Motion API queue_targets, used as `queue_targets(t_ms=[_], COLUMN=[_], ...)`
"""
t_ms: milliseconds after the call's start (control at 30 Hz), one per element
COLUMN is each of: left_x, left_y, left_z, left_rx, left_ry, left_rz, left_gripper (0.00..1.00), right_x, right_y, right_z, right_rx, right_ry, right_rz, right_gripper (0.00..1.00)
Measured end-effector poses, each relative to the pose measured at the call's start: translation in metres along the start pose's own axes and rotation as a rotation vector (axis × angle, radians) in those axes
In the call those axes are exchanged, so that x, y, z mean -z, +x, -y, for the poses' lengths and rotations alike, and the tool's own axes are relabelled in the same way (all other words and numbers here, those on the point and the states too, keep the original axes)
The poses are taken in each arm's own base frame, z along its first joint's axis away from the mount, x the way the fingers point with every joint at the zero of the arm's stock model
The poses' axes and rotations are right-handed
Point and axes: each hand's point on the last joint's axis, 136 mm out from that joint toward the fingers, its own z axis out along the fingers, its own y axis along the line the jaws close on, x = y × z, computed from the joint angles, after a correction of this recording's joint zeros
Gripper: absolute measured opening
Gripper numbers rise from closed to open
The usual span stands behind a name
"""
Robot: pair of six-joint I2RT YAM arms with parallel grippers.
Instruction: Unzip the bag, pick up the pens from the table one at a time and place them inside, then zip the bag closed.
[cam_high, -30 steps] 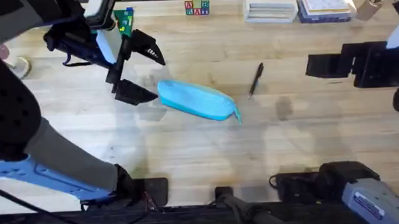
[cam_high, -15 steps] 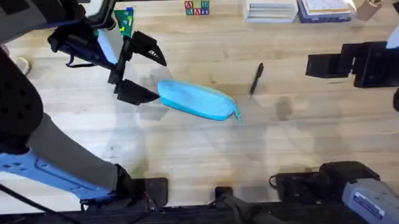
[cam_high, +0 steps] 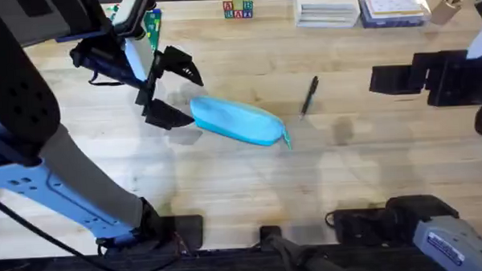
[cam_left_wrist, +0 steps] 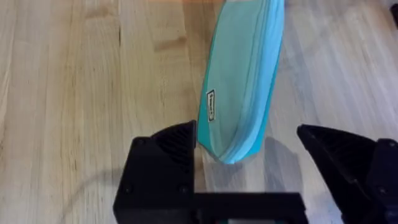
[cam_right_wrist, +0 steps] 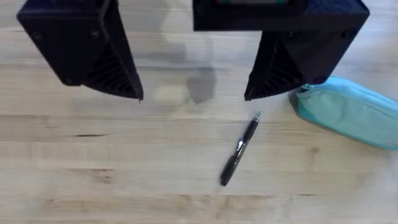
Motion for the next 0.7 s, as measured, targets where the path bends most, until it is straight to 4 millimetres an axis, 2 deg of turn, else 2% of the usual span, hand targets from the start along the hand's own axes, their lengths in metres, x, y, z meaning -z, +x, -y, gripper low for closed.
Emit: queue_targets(t_ms=[533, 567, 633, 700], left_x=[0.0000, 0.0000, 0.0000, 0.0000], left_y=[0.0000, 0.0000, 0.0000, 0.0000], left_z=[-0.0002, -0.0001, -0.0001, -0.0002], left_rx=[-0.001, 0.000, -0.001, -0.001], left_ry=[-0.001, 0.000, 0.000, -0.001], left_rz=[0.000, 0.000, 0.000, 0.000], left_gripper=[0.993, 0.973, 0.846, 0.601], right_x=[0.0000, 0.0000, 0.0000, 0.0000], right_y=[0.0001, 0.0001, 0.0001, 0.0001], right_z=[0.0000, 0.0000, 0.0000, 0.0000], right_rx=[0.000, 0.000, 0.000, 0.000], right_ry=[0.000, 0.000, 0.000, 0.000], right_rz=[-0.001, 0.000, 0.000, 0.000], right_gripper=[0.997, 0.997, 0.998, 0.997])
